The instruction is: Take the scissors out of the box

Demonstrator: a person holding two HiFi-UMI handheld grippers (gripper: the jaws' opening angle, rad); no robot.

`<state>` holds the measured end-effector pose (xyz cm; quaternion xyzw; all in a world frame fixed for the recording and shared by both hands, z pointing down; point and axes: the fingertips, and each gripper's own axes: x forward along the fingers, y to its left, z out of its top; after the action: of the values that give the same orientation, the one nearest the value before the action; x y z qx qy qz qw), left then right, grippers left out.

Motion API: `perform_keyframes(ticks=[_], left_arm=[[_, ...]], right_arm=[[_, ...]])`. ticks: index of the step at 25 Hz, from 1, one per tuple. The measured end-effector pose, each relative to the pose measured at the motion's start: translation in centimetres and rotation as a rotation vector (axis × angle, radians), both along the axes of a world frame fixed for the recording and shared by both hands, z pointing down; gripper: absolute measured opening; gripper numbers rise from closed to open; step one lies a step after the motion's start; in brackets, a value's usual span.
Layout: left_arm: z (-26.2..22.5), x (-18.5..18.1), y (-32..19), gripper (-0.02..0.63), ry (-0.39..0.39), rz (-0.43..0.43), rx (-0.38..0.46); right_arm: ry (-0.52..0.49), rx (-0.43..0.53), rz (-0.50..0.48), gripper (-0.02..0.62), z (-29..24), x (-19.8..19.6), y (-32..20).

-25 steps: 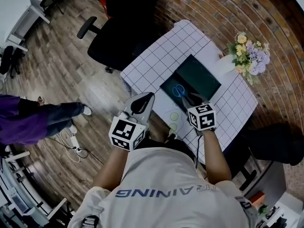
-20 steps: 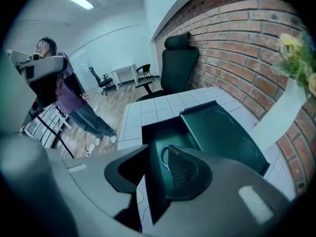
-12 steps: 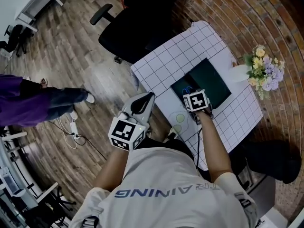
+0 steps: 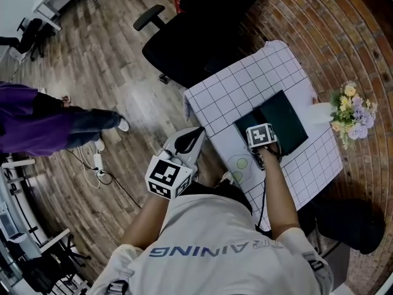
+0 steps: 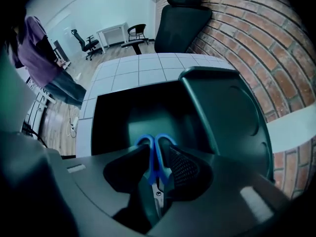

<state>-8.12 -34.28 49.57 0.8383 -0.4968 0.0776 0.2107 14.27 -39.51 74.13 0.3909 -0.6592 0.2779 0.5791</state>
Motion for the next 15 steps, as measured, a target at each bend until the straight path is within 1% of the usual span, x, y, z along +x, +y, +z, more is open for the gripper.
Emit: perform_keyframes(ticks=[3,4,6,11,15], left_arm=[[-0.1,-0.4,0.0,0.003,-0.002,0.007,0.002],[0.0,-0.5,0.0,0.003,-0.002,0.009,0.002],[0.0,-0.6,-0.1,0.003,-0.001,0.014,0.003],[-0.3,-0.3,-0.3,0.003,0.006,0.032,0.009],[-0.7,0.7,-0.5,0.003,0.010,0.056,0.023]], right_arm=[[0.003,-0.007,0.007,0.144,0.1,-0.1,0.1],[0.000,-0.006,0.006,0.122,0.2,-0.2,0.2],[-0.007,0.002,0.002,0.104,0.2,-0.4,0.2],[-0.047,0.029,-0.014,0.098,0.1,-0.6,0.3],[-0.127,0.133,-0.001,0.098,-2.5,-1.0,0.0]])
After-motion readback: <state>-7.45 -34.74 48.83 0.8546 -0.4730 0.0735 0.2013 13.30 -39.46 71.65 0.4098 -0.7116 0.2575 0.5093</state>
